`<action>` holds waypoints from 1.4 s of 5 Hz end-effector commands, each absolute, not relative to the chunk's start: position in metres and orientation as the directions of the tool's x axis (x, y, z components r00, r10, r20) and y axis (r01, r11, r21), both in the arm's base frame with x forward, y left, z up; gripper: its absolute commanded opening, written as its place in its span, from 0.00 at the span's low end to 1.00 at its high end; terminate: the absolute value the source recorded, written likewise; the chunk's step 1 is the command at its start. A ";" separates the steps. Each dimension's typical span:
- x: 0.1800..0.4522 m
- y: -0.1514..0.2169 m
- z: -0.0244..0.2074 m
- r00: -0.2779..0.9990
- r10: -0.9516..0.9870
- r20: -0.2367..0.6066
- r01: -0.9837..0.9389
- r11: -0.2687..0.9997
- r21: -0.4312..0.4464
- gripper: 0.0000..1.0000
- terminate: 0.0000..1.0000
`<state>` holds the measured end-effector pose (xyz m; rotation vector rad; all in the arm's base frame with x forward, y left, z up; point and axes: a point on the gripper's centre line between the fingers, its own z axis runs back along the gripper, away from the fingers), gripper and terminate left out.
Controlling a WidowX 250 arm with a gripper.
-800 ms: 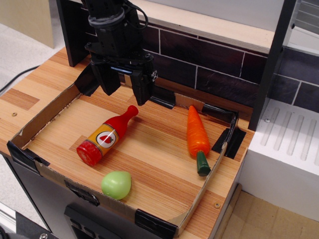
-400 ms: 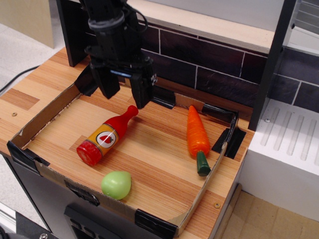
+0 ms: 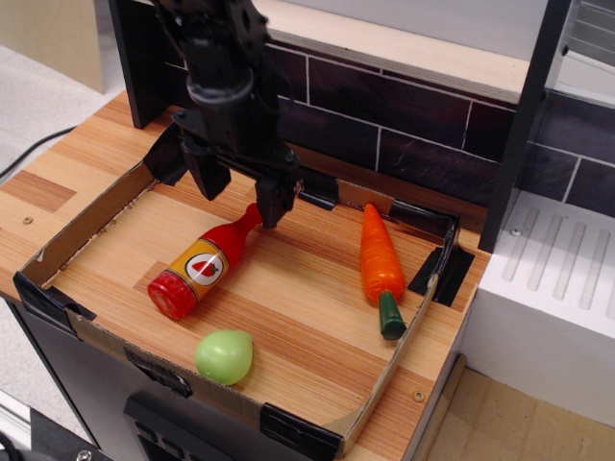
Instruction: Upright hot sauce bottle
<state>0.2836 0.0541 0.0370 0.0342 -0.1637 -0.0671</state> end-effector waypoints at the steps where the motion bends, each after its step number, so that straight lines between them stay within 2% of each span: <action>1: 0.296 0.054 0.023 0.976 -0.122 0.179 0.108 0.990 0.085 1.00 0.00; 3: 0.294 0.056 0.012 0.983 -0.120 0.140 0.112 0.992 0.061 1.00 0.00; 4: 0.293 0.057 0.018 0.981 -0.132 0.141 0.131 0.991 0.016 0.00 0.00; 6: 0.300 0.068 0.042 0.970 -0.088 0.227 0.092 0.996 -0.005 0.00 0.00; 7: 0.303 0.074 0.063 0.941 -0.052 0.334 0.044 0.998 0.033 0.00 0.00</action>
